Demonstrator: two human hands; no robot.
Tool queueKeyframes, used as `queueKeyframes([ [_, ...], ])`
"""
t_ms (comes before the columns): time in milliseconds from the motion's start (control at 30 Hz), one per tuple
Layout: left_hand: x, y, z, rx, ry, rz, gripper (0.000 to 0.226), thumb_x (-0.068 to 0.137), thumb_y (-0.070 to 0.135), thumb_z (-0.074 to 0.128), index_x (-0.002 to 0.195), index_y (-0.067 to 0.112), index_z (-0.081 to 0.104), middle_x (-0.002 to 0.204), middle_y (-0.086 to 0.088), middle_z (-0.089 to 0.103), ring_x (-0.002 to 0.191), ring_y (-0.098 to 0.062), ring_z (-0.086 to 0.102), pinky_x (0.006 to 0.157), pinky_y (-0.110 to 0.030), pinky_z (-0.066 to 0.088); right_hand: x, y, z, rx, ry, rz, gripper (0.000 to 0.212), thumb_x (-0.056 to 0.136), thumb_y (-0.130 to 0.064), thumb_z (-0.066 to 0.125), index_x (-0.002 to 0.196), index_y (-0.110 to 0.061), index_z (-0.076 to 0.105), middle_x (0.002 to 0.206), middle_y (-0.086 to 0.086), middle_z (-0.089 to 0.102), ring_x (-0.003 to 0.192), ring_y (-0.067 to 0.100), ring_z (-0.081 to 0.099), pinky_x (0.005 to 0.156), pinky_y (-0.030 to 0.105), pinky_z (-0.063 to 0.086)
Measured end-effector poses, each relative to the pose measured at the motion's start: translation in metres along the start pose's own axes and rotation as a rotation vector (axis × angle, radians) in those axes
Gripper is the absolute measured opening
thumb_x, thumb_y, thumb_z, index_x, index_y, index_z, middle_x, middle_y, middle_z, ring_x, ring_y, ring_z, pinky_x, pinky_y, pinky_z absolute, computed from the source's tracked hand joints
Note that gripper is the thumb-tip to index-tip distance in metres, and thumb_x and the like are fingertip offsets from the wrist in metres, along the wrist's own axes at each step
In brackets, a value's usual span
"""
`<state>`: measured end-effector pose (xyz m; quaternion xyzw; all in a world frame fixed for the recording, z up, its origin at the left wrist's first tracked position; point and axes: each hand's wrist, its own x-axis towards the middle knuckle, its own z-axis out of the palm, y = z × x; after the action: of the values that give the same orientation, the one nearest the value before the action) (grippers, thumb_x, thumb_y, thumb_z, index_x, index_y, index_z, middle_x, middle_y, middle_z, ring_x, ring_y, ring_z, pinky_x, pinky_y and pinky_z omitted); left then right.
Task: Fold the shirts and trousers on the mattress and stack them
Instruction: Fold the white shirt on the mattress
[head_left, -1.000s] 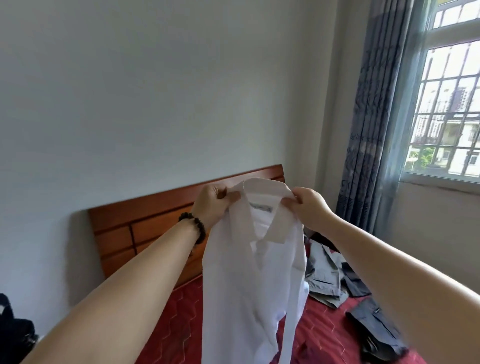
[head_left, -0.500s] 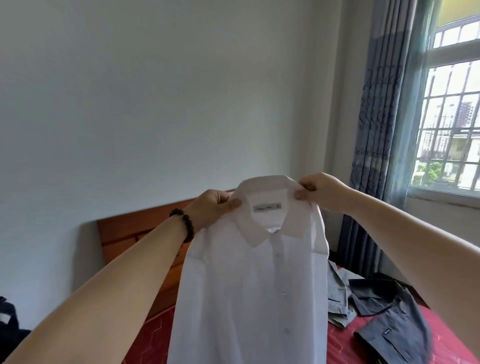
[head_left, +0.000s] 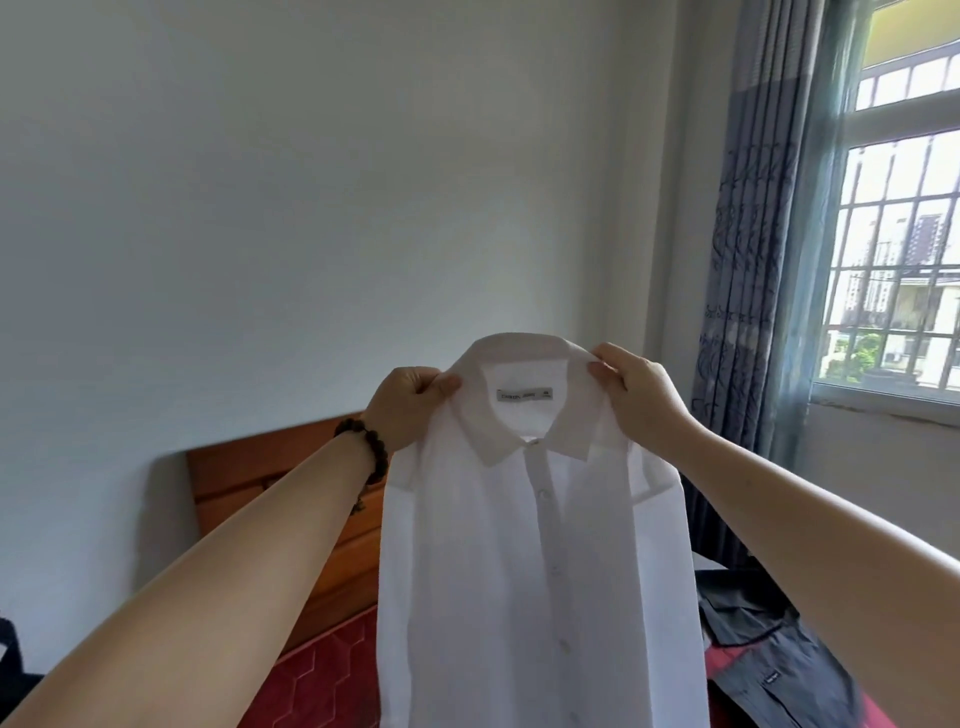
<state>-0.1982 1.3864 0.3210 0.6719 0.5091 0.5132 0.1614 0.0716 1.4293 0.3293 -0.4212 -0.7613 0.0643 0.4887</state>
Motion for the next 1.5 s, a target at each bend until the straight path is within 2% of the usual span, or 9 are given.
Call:
queueKeyframes([
  [167, 0.007, 0.010, -0.004, 0.086, 0.022, 0.128, 0.050, 0.096, 0.032, 0.056, 0.058, 0.003, 0.039, 0.057, -0.002, 0.029, 0.052, -0.013, 0.027, 0.048, -0.022, 0.023, 0.004, 0.011, -0.017, -0.400, -0.025, -0.130, 0.024, 0.098, -0.040, 0.047, 0.076, -0.034, 0.038, 0.052, 0.005, 0.044, 0.047, 0.026, 0.041, 0.044, 0.028, 0.030],
  [333, 0.011, 0.025, -0.012, 0.101, -0.035, 0.181, 0.050, 0.091, 0.034, 0.063, 0.055, 0.010, 0.038, 0.050, 0.008, 0.027, 0.047, -0.009, 0.026, 0.045, -0.016, 0.023, 0.006, 0.015, -0.035, -0.731, 0.015, -0.331, 0.016, 0.098, -0.031, 0.052, 0.092, -0.021, 0.063, 0.051, 0.008, 0.053, 0.044, 0.030, 0.047, 0.048, 0.027, 0.030],
  [600, 0.014, 0.031, -0.031, 0.370, -0.093, 0.305, 0.052, 0.072, 0.025, 0.082, 0.052, 0.015, 0.035, 0.054, 0.009, 0.033, 0.051, -0.007, 0.029, 0.049, -0.017, 0.024, 0.013, 0.011, -0.054, -0.959, 0.127, -0.528, 0.036, 0.079, -0.026, 0.079, 0.061, -0.007, 0.055, 0.035, 0.004, 0.046, 0.024, 0.022, 0.040, 0.037, 0.022, 0.033],
  [767, 0.013, 0.029, -0.042, 0.340, 0.060, 0.320, 0.029, 0.088, 0.026, 0.067, 0.066, 0.009, 0.057, 0.061, 0.002, 0.050, 0.054, -0.005, 0.040, 0.054, -0.014, 0.032, 0.023, 0.008, -0.062, -0.650, 0.012, -0.264, 0.043, 0.093, -0.048, 0.053, 0.068, -0.013, 0.052, 0.054, 0.010, 0.053, 0.052, 0.032, 0.046, 0.050, 0.032, 0.031],
  [900, 0.009, 0.029, -0.033, 0.250, 0.159, 0.229, 0.029, 0.094, 0.025, 0.058, 0.071, 0.007, 0.056, 0.052, 0.004, 0.037, 0.048, -0.006, 0.032, 0.047, -0.014, 0.028, 0.024, -0.001, -0.052, -0.265, 0.040, -0.021, 0.032, 0.096, -0.028, 0.053, 0.067, -0.015, 0.051, 0.062, 0.003, 0.054, 0.062, 0.026, 0.046, 0.053, 0.031, 0.031],
  [1067, 0.004, 0.032, -0.029, 0.104, 0.387, 0.306, 0.020, 0.089, 0.024, 0.065, 0.070, 0.017, 0.067, 0.052, 0.016, 0.056, 0.051, 0.000, 0.047, 0.050, -0.008, 0.035, 0.016, -0.010, -0.028, 0.034, 0.199, 0.142, 0.028, 0.097, -0.019, 0.042, 0.083, -0.001, 0.055, 0.075, 0.010, 0.059, 0.068, 0.024, 0.047, 0.056, 0.031, 0.035],
  [1233, -0.008, 0.013, -0.032, 0.257, 0.161, 0.179, 0.021, 0.089, 0.026, 0.065, 0.071, 0.016, 0.068, 0.057, 0.000, 0.058, 0.055, -0.005, 0.046, 0.057, -0.022, 0.038, -0.007, 0.010, -0.032, -0.519, -0.035, -0.029, 0.024, 0.101, -0.033, 0.041, 0.089, -0.015, 0.053, 0.070, 0.016, 0.060, 0.065, 0.036, 0.054, 0.056, 0.037, 0.044],
  [1300, -0.012, 0.009, -0.035, 0.209, 0.108, 0.129, 0.022, 0.089, 0.024, 0.065, 0.071, 0.013, 0.069, 0.065, -0.015, 0.061, 0.061, -0.012, 0.050, 0.060, -0.025, 0.041, -0.009, 0.016, -0.030, -0.478, -0.006, -0.023, 0.023, 0.099, -0.034, 0.043, 0.081, -0.020, 0.048, 0.066, 0.012, 0.058, 0.062, 0.035, 0.051, 0.052, 0.034, 0.036],
  [1500, -0.020, 0.019, -0.027, 0.120, 0.020, -0.013, 0.032, 0.097, 0.020, 0.052, 0.069, 0.005, 0.057, 0.061, 0.000, 0.045, 0.053, -0.006, 0.038, 0.051, -0.016, 0.032, 0.006, -0.003, -0.014, -0.057, 0.055, 0.258, 0.023, 0.093, -0.008, 0.043, 0.073, -0.008, 0.054, 0.072, 0.002, 0.051, 0.071, 0.023, 0.044, 0.052, 0.027, 0.030],
])
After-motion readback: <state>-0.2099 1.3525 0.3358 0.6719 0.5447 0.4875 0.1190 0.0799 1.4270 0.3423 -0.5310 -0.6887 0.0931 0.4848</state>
